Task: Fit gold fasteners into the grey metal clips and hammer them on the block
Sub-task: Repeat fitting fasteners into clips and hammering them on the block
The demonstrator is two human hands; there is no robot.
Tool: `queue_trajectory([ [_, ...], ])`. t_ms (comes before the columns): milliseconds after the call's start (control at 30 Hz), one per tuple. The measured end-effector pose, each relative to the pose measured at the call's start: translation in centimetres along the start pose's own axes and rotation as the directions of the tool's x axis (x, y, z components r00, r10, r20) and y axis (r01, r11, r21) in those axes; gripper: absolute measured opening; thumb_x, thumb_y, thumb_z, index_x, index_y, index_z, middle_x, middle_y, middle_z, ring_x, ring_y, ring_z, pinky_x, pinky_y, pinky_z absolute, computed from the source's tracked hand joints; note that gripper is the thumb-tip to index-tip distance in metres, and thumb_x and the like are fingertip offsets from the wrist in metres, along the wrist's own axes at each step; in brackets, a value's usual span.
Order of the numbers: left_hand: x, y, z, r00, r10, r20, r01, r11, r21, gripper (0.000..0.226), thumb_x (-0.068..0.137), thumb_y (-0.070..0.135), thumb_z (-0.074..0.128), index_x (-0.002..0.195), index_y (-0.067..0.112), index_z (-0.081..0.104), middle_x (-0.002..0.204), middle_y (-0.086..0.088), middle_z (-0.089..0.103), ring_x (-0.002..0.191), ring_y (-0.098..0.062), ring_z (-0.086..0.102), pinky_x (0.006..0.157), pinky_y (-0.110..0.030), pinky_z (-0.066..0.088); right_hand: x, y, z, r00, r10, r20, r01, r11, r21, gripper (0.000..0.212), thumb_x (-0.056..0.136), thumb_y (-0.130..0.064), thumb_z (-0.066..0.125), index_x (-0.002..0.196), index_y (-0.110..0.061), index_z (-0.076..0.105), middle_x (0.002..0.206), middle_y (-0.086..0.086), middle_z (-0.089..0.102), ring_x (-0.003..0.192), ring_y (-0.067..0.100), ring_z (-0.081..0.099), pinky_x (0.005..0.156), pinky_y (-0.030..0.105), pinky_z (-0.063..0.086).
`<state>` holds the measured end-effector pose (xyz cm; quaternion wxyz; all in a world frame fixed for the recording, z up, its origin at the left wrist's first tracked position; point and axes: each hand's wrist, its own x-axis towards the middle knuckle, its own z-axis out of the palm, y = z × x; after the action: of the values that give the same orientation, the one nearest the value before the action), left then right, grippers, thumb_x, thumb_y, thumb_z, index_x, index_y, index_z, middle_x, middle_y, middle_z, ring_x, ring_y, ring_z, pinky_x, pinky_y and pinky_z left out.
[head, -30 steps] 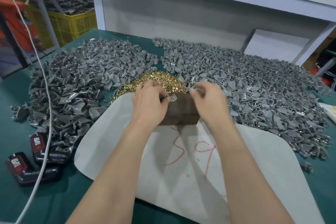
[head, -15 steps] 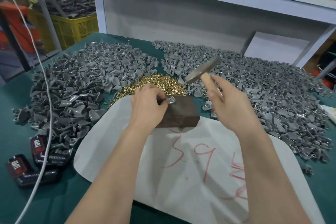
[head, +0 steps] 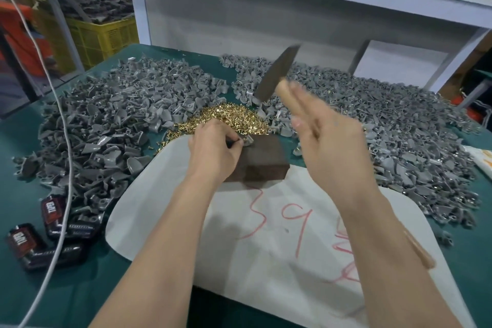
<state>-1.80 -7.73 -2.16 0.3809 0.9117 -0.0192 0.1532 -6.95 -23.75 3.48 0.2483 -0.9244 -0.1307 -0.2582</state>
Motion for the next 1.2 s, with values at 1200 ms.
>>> queue_trajectory([
  [1200, 0.1, 0.4, 0.0, 0.994, 0.052, -0.101, -0.064, 0.990, -0.124, 0.015, 0.090, 0.020, 0.061, 0.101, 0.018, 0.071, 0.112, 0.002, 0.056, 0.114, -0.022, 0.048, 0.102, -0.039, 0.034, 4.8, 1.9, 5.7, 0.936, 0.161, 0.312, -0.239, 0.943, 0.230, 0.012, 0.090, -0.020, 0.061, 0.099, -0.023, 0.069, 0.090, -0.008, 0.070, 0.081, 0.004, 0.064, 0.080, 0.029, 0.054],
])
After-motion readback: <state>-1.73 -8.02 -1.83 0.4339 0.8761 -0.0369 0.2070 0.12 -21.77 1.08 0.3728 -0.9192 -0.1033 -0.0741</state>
